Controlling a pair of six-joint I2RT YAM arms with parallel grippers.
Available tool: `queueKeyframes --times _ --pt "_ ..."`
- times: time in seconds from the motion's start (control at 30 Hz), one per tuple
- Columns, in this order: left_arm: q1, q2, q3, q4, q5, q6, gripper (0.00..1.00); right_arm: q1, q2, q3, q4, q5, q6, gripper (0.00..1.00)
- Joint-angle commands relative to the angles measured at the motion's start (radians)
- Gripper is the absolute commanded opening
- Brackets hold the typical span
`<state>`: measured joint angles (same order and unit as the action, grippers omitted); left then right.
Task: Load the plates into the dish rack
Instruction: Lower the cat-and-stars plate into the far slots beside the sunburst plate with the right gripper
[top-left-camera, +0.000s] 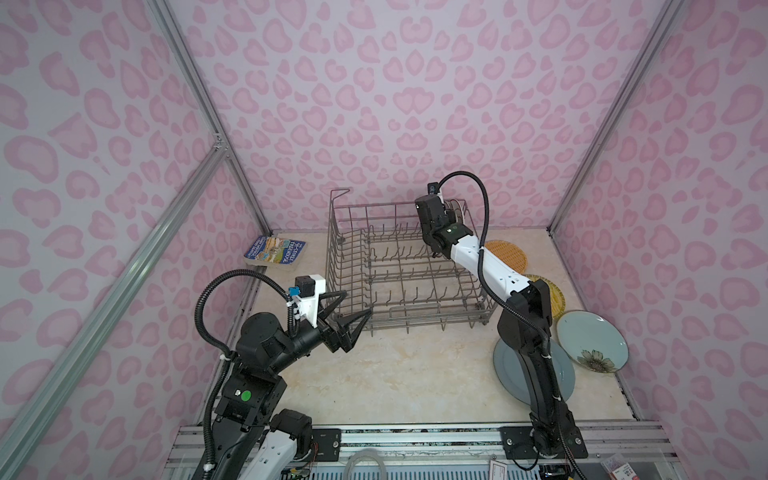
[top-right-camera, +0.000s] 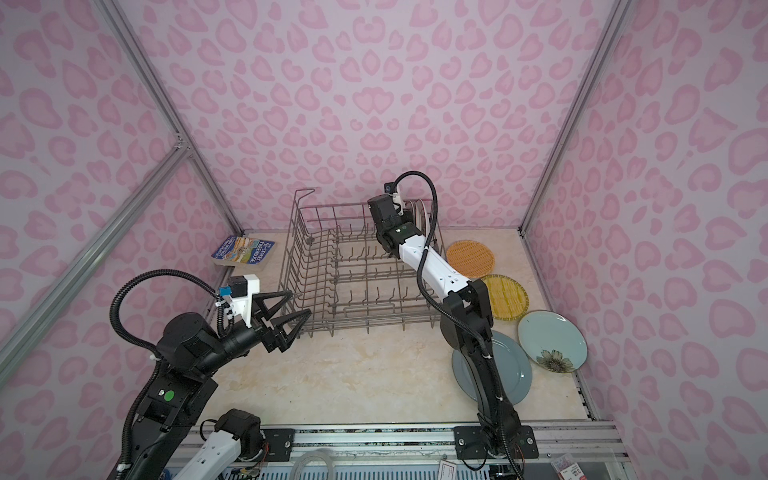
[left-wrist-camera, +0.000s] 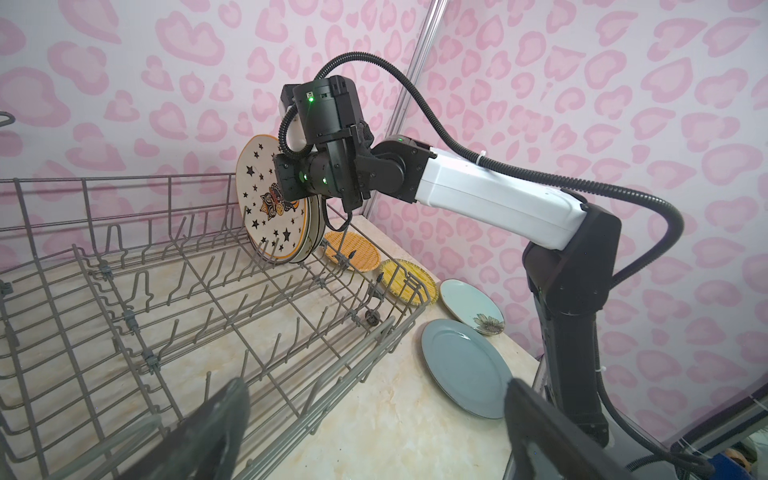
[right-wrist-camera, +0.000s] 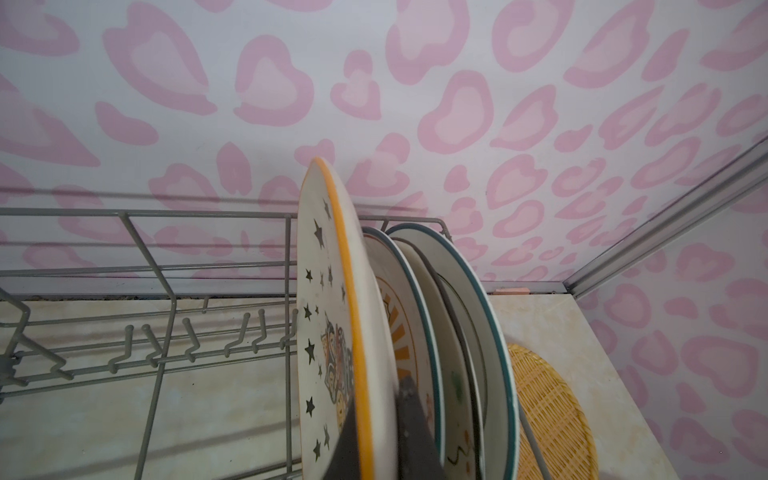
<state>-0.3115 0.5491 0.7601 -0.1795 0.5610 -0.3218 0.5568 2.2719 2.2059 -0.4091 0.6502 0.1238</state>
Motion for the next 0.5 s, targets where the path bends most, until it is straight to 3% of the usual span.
queueKeyframes --times 0.0,0.47 --pt "0.002 -0.001 -0.004 0.038 0.012 0.003 0.97 0.010 0.012 -0.016 0.010 0.017 0.043 0.00" --pt "0.006 0.003 -0.005 0.041 0.018 -0.003 0.97 0.011 0.038 -0.020 -0.028 0.036 0.078 0.02"
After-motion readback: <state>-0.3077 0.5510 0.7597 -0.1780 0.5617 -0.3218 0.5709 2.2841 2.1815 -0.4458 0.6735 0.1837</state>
